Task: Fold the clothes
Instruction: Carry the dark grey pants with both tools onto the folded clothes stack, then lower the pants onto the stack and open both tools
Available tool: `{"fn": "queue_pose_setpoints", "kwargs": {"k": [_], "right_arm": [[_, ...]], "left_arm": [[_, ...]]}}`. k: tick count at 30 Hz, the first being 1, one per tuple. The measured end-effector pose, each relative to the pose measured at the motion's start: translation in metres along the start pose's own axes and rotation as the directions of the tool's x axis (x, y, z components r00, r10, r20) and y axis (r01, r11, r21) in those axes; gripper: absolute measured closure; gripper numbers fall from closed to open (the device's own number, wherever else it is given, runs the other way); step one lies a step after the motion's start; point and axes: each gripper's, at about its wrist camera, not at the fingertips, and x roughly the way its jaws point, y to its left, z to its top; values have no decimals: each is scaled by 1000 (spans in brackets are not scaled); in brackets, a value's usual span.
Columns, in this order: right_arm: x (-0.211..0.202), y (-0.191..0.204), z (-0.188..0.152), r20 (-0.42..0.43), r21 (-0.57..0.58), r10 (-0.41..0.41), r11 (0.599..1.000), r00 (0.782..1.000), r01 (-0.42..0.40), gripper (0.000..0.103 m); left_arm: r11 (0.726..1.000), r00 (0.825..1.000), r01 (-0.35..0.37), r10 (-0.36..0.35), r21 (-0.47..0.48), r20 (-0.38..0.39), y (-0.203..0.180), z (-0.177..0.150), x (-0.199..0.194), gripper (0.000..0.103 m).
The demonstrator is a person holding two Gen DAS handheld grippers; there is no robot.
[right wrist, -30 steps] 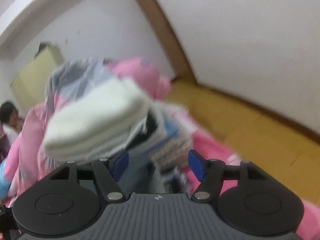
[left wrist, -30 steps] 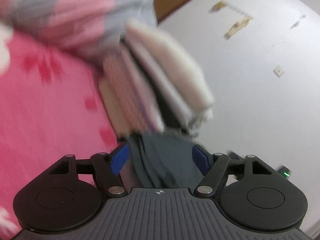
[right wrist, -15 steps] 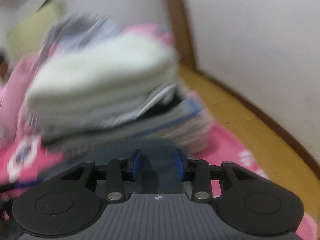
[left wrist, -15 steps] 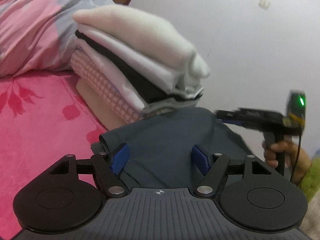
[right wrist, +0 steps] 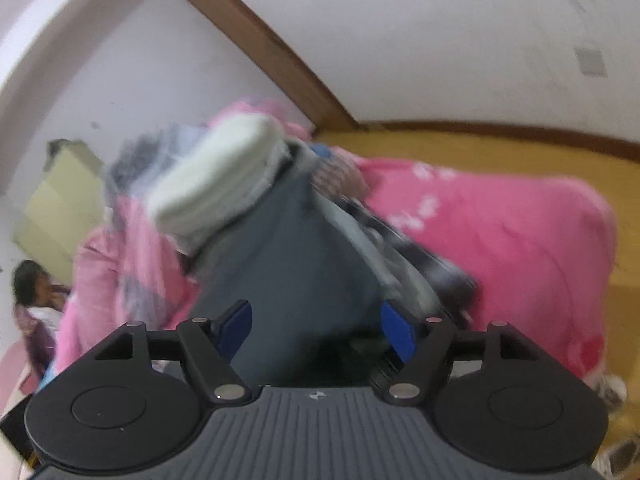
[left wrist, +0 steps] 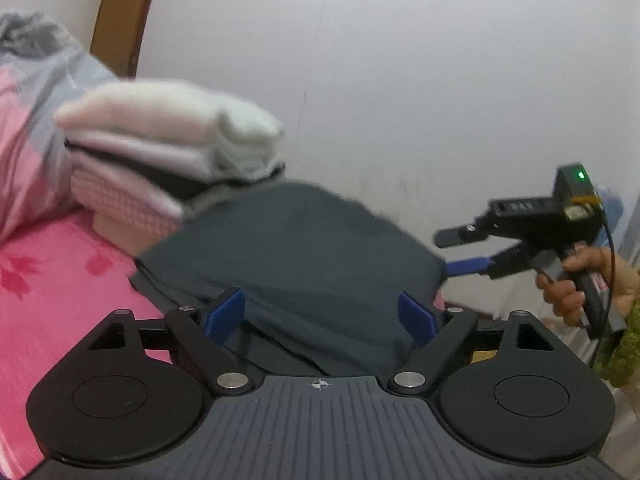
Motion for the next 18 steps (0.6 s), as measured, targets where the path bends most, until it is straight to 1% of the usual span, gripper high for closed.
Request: {"fn": "queue_pose_setpoints", "kwargs": {"k": [1, 2, 3, 4, 5, 8, 10, 12, 13, 15, 18], "right_arm": [[5, -1, -2, -12, 2, -3, 1000, 1000, 3, 35], [10, -2, -4, -24, 5, -6, 1000, 1000, 6, 45], [15, -3, -5, -36, 7, -9, 1000, 999, 9, 75], [15, -2, -4, -29, 7, 4, 1000, 1000, -3, 90], [12, 0, -2, -18, 5, 20, 1000, 1000, -20, 90], [-7, 13, -2, 29, -46, 26, 999, 999, -25, 92], [-12, 16, 2, 41, -63, 21, 998, 999, -18, 92], [-5, 10, 1, 24, -64, -10, 998, 1000, 12, 91], [-1, 6, -1, 11, -65, -26, 998, 1000, 27, 87], [0, 0, -4, 19, -55, -58, 997, 998, 59, 82], [-5, 20, -9, 62, -135, -71, 988, 996, 79, 79]], "left_arm": [[1000, 1000, -12, 11, -13, -21, -1, -1, 5, 21], [999, 999, -19, 18, -27, -37, -3, -2, 7, 23], [999, 999, -21, 19, -38, -49, -3, -3, 10, 25], [999, 998, -21, 18, -48, -57, -3, -4, 12, 25], [998, 998, -18, 15, -54, -57, -2, -4, 13, 25], [998, 998, 4, -9, -68, -69, -1, -2, 20, 25], [998, 996, 3, -9, -68, -86, -2, -3, 26, 25], [998, 996, 1, -7, -65, -94, -3, -5, 30, 24], [998, 995, 3, -10, -67, -95, -3, -5, 29, 24], [997, 996, 18, -25, -77, -91, -2, -6, 23, 21], [995, 997, 42, -47, -93, -57, 4, -8, 4, 19]]}}
